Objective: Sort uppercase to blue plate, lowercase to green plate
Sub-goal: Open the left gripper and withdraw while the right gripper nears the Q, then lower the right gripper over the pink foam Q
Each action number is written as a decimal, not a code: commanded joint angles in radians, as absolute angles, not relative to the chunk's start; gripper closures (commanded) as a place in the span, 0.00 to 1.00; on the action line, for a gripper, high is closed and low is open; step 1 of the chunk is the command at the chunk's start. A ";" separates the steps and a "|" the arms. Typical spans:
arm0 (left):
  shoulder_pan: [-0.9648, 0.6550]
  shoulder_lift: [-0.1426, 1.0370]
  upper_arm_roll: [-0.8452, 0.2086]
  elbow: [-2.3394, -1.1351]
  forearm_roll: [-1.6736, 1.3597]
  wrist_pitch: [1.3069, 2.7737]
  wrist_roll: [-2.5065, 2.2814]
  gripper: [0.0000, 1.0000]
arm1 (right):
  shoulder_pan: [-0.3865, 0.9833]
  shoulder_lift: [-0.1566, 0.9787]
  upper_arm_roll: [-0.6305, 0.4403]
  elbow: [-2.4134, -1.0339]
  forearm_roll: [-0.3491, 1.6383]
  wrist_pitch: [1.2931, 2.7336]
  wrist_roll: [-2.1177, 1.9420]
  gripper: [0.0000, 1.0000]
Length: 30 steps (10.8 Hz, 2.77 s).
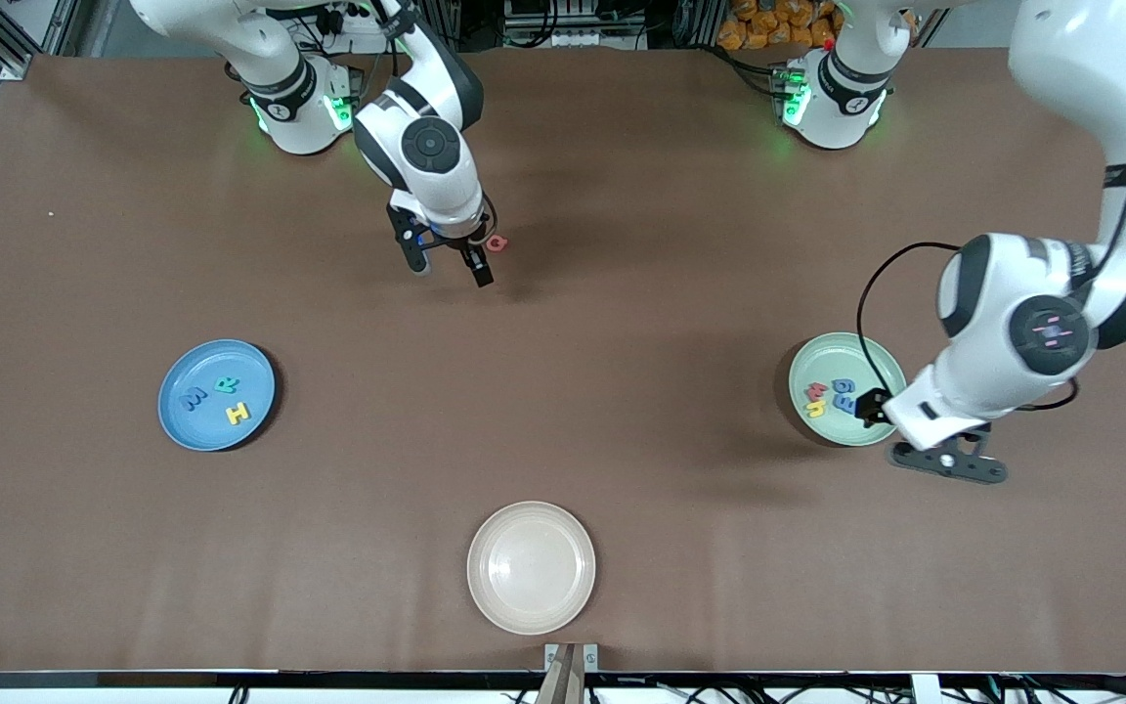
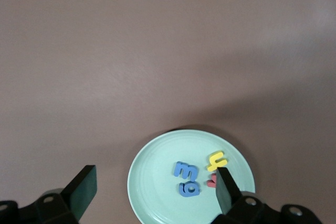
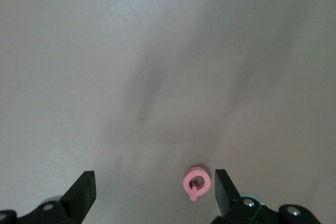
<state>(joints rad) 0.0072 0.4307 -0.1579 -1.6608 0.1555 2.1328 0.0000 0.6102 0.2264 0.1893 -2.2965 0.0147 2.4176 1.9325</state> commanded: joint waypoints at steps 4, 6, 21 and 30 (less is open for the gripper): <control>0.054 0.380 -0.164 -1.468 0.003 1.889 -0.046 0.00 | 0.689 0.273 0.187 -2.306 -0.087 2.430 2.105 0.00; 0.055 0.376 -0.150 -1.440 0.005 1.830 -0.113 0.00 | 0.706 0.282 0.187 -2.309 -0.087 2.439 2.144 0.00; 0.054 0.285 -0.155 -1.371 0.075 1.667 -0.298 0.00 | 0.721 0.341 0.189 -2.341 -0.091 2.545 2.218 0.00; 0.055 0.276 -0.153 -1.319 0.049 1.566 -0.290 0.00 | 0.726 0.339 0.187 -2.352 -0.094 2.557 2.263 0.00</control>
